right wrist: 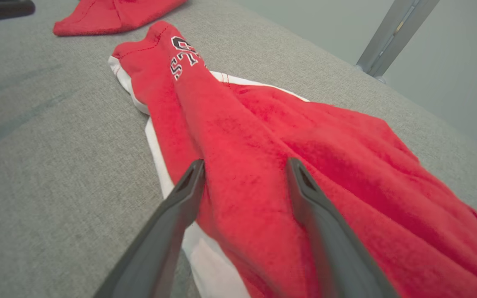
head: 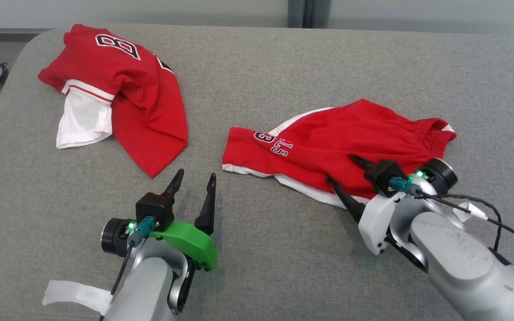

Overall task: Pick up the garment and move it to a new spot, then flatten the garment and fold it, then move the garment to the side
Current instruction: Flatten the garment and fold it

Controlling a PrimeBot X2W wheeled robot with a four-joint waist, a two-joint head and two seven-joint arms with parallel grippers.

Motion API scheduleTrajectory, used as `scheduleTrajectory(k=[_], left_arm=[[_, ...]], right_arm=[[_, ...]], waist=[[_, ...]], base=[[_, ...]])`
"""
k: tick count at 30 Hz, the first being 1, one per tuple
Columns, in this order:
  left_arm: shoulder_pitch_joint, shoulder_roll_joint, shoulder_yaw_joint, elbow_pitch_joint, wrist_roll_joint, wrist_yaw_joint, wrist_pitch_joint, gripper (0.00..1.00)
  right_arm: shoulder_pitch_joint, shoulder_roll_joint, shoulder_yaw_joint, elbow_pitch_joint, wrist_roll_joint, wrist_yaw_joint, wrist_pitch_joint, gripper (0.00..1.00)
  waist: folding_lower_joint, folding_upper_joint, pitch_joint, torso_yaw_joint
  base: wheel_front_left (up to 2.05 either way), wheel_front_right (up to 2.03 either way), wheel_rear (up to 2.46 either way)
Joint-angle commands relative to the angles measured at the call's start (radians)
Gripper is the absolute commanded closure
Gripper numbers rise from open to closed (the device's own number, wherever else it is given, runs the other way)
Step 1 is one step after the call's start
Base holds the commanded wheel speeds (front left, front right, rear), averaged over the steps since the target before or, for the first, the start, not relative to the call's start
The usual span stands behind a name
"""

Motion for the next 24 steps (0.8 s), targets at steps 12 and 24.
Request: scheduleTrajectory(k=[12, 24], left_arm=[[-0.018, 0.001, -0.045, -0.056, -0.045, 0.022, -0.003, 0.00], [-0.048, 0.001, -0.132, -0.079, -0.085, 0.028, -0.003, 0.00]], right_arm=[[-0.129, -0.057, 0.050, 0.083, 0.040, -0.002, 0.035, 1.00], [-0.247, -0.086, 0.088, 0.185, 0.070, -0.001, 0.095, 0.00]], waist=[[0.0000, 0.0000, 0.064, 0.034], [0.0000, 0.0000, 0.108, 0.082]], base=[[0.00, 0.00, 0.00], [0.00, 0.00, 0.00]])
